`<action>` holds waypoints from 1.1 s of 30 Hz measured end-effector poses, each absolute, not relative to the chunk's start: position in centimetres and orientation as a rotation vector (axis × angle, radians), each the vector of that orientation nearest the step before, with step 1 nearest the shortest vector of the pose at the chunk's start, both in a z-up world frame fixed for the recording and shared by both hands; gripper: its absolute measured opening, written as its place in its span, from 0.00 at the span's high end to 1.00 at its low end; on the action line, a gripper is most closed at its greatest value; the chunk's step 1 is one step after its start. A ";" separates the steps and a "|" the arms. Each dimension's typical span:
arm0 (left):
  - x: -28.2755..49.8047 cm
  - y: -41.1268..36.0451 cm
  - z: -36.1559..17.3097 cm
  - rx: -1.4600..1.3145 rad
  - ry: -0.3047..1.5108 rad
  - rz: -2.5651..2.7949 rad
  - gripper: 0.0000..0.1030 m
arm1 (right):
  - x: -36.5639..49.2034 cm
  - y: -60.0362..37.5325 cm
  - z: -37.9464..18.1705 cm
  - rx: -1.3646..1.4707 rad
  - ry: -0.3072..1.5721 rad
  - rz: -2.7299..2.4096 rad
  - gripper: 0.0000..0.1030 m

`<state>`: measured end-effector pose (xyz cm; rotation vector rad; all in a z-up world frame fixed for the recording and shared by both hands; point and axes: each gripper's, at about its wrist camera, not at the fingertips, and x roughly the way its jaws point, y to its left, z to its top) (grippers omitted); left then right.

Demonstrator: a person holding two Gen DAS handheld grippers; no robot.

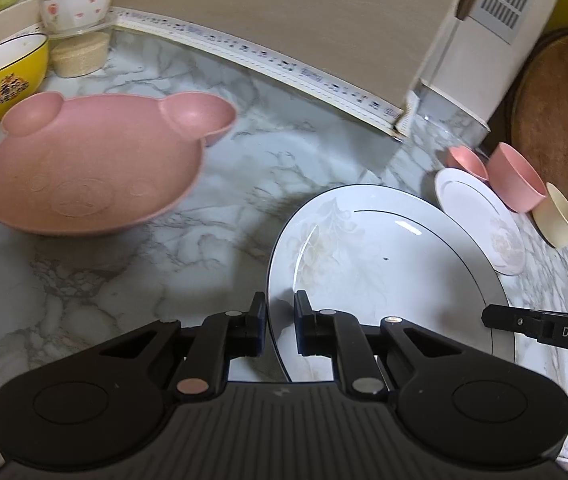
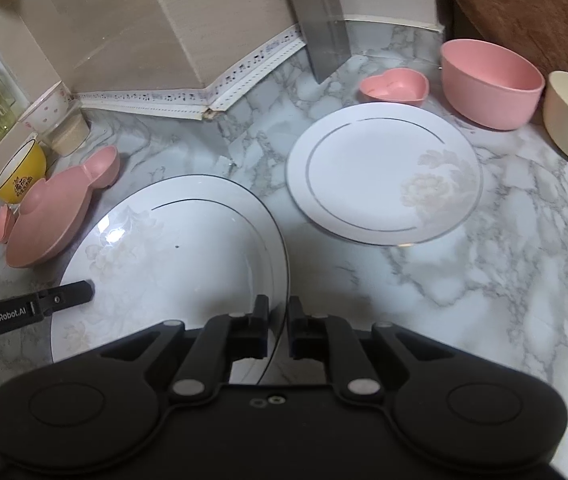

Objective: Organize plates and bowls
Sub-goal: 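Lift the large white plate with both grippers and carry it toward the stove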

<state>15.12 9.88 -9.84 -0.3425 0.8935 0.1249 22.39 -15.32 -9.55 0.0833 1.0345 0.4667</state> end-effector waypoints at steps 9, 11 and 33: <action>15.1 5.0 -8.7 -0.312 0.887 0.029 0.88 | 20.6 -20.5 -8.2 0.119 1.020 0.425 0.93; 15.1 3.6 -8.5 -0.304 0.886 0.000 0.88 | 20.1 -21.9 -7.9 0.131 1.014 0.396 0.93; 16.8 -12.0 -10.1 -0.158 0.942 -0.267 0.88 | 14.5 -38.3 -8.8 0.236 0.993 0.125 0.93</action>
